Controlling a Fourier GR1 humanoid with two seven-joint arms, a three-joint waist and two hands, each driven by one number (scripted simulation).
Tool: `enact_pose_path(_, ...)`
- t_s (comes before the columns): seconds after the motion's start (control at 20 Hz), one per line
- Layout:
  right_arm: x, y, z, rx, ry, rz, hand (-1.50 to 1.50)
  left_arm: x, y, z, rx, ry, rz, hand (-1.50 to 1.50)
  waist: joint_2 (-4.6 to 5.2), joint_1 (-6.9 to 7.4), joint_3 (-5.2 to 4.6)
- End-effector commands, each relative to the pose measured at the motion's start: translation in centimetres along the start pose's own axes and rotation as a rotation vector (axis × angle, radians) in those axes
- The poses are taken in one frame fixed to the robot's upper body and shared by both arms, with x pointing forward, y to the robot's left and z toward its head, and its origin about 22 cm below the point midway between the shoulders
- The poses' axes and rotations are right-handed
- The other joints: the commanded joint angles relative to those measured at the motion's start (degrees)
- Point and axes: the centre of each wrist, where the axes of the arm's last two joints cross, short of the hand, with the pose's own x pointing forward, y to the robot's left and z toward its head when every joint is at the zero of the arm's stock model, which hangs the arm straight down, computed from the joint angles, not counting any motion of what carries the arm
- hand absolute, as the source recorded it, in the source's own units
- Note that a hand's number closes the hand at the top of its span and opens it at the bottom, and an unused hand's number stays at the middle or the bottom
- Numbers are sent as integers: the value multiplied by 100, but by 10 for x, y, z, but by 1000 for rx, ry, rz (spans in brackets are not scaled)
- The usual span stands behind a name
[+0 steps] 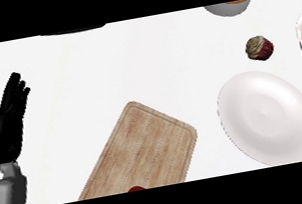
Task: Pick the sweet potato from the plate and place it in the bowl
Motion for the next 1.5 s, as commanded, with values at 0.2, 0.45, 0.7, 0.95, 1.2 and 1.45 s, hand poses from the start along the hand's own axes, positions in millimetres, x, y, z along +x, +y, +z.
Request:
enact_pose_path(0.2, -43, 7, 6, 134, -53, -130, -150, -11, 4, 8, 4, -22, 12, 0, 23, 45, 13)
enact_pose_path(0.45, -35, -13, -1, -17, -117, -584, -150, 1, 7, -5, -2, 2, 8, 0, -15, -138, 22)
enact_pose_path(0.7, -68, -44, 7, -146, -110, -901, -150, -9, 15, 1, 31, -10, -3, 0, -12, -150, 21)
enact_pose_path(0.95, -131, -67, 37, -98, -57, -909, -150, -13, 7, -4, 31, 8, -3, 0, 15, -149, 20)
enact_pose_path(1.2, -178, -99, 69, -60, -81, -938, -150, -3, 9, -2, 32, 1, 1, 0, -3, -181, 37)
enact_pose_path(1.45, -200, -94, 87, -4, -119, -1020, -150, 1, 11, 4, 19, 9, 8, 0, -25, -149, 42)
